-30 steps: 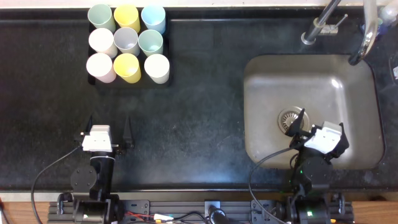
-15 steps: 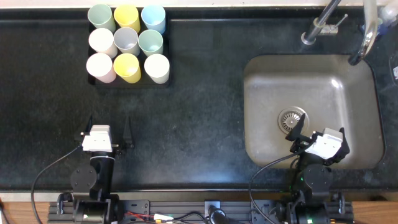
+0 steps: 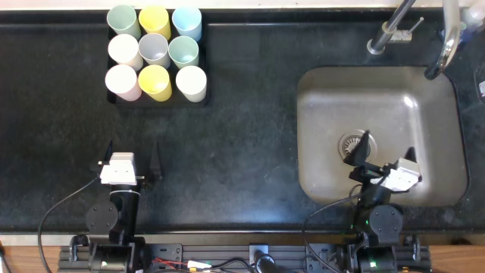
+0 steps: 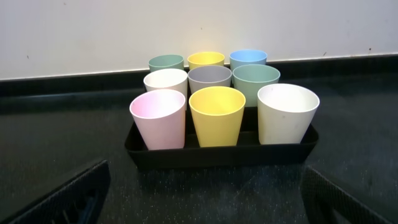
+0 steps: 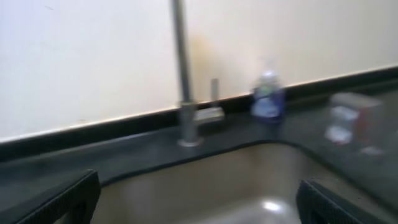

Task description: Store Cups

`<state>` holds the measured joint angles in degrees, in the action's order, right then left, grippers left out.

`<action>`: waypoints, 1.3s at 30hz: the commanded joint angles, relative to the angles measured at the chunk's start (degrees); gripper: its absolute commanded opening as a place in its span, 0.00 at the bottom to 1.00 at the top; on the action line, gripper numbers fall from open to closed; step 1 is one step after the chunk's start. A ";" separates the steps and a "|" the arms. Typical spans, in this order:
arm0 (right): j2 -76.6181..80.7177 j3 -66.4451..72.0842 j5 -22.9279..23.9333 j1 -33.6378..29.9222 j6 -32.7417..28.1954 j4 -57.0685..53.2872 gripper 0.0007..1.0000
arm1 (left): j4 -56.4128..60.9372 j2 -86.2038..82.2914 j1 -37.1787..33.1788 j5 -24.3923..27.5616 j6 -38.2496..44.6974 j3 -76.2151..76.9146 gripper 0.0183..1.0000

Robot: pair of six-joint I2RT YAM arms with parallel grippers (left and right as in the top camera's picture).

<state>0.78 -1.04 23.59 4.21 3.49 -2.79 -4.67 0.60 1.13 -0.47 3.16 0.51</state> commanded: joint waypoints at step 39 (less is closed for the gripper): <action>-0.57 0.79 -22.53 -0.07 10.05 -1.60 1.00 | -0.13 -0.44 0.48 -0.07 -0.59 -0.07 1.00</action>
<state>0.73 -1.04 1.45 4.21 13.26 -4.56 -4.67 0.60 1.13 -0.47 3.16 0.51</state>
